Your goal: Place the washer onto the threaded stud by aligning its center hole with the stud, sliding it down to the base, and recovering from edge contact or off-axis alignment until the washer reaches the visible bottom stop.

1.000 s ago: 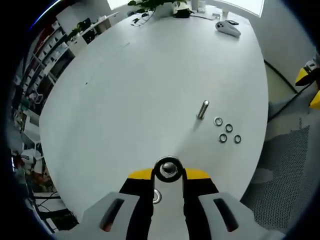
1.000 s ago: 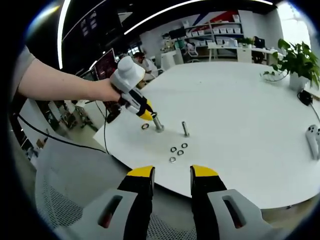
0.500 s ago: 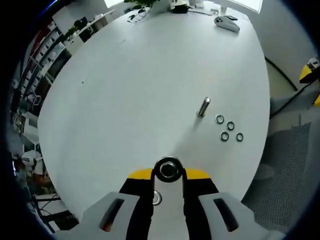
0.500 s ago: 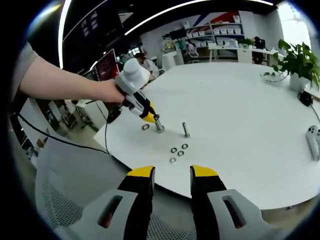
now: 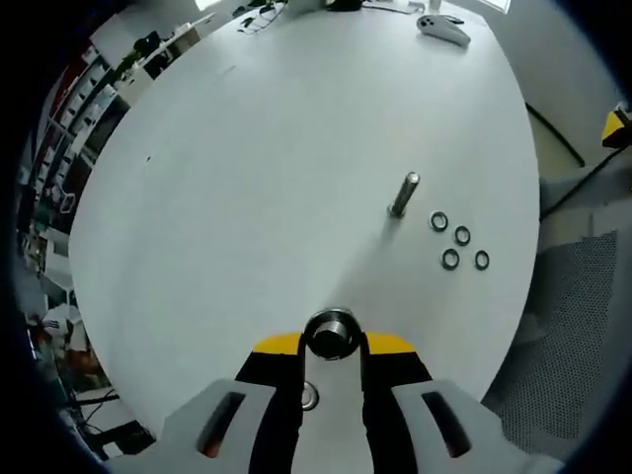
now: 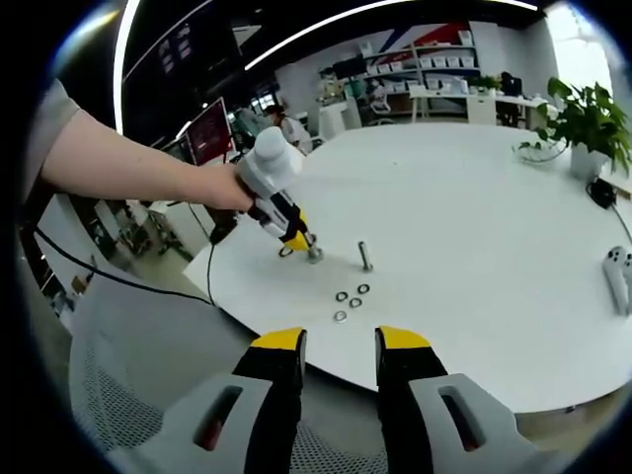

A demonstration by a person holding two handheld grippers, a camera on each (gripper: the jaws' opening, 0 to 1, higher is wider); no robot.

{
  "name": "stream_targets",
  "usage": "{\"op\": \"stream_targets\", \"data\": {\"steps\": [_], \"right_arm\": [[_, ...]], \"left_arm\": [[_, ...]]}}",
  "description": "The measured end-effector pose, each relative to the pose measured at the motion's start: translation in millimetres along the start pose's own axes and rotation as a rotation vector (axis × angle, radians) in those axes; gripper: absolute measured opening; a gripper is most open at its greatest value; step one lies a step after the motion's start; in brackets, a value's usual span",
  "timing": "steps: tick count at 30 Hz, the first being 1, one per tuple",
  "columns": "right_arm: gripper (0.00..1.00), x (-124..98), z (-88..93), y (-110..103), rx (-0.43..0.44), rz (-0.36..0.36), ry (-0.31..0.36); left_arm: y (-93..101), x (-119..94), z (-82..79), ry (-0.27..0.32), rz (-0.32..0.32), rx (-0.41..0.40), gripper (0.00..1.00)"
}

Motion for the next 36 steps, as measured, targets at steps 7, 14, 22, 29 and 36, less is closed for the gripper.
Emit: {"op": "stream_targets", "data": {"steps": [7, 14, 22, 29, 36], "right_arm": [[0.29, 0, -0.1, 0, -0.001, 0.000, -0.003], [0.29, 0, -0.2, 0, 0.000, 0.002, -0.002], [0.29, 0, 0.1, 1, 0.002, 0.001, -0.001], [0.29, 1, 0.5, 0, 0.002, 0.001, -0.003], [0.29, 1, 0.8, 0, 0.002, -0.002, -0.005]], "left_arm": [[0.1, 11, -1.7, -0.027, 0.018, -0.019, 0.19], [0.9, 19, 0.6, -0.043, 0.023, -0.017, 0.19], [1.9, 23, 1.5, -0.045, 0.021, -0.017, 0.19], [1.6, 26, 3.7, -0.034, 0.032, -0.041, 0.21], [1.3, 23, 13.0, -0.042, 0.033, -0.064, 0.22]]}}
Point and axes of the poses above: the point that each gripper's makers call its tool centre point, and the gripper's own axes: x roughly forward along the fingers, y roughly to its right, z roughly out of its underside, the point moved 10 cm from there along -x, roughly backward along the fingers, and after that the axes turned 11 degrees about -z, right-handed, at the moved point
